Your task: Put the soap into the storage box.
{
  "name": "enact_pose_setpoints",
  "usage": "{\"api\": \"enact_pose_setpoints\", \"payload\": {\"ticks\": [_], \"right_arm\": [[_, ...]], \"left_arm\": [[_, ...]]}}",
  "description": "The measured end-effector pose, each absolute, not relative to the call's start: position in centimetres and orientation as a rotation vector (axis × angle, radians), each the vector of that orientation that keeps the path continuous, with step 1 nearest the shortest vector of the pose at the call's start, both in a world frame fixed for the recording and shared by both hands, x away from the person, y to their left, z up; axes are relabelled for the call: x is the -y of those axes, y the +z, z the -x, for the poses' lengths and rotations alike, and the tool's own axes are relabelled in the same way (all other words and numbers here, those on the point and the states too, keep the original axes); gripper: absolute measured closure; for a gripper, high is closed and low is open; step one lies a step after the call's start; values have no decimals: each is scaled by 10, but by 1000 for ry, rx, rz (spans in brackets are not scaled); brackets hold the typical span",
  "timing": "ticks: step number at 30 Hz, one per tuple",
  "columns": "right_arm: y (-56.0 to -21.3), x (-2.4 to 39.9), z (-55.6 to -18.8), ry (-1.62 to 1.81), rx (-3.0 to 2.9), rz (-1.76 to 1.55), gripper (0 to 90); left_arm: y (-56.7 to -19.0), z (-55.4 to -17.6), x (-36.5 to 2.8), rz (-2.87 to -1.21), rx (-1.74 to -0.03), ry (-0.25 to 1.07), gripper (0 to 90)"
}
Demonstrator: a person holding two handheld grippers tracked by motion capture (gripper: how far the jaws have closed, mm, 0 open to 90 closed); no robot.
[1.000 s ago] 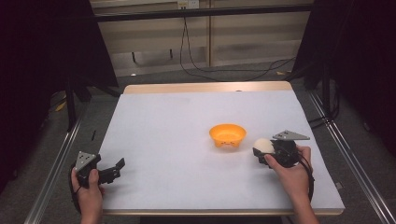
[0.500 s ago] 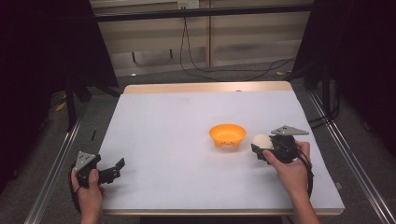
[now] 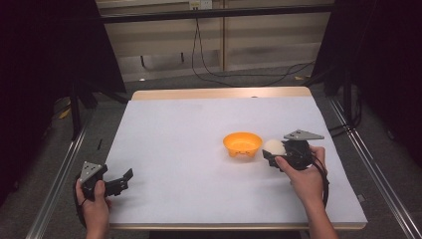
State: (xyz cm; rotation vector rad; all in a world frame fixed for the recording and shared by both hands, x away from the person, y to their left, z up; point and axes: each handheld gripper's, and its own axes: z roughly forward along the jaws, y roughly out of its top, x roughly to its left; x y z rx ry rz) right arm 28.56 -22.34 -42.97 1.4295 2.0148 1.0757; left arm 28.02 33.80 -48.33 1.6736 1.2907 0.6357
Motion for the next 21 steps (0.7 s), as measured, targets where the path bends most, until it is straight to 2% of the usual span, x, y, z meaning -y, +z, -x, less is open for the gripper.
{"api": "enact_pose_setpoints", "payload": {"ticks": [21], "right_arm": [[-424, 202, -299, 1100, -2024, -1409, 231]], "left_arm": [[-483, -280, -338, -1671, -1293, 641, 0]]}}
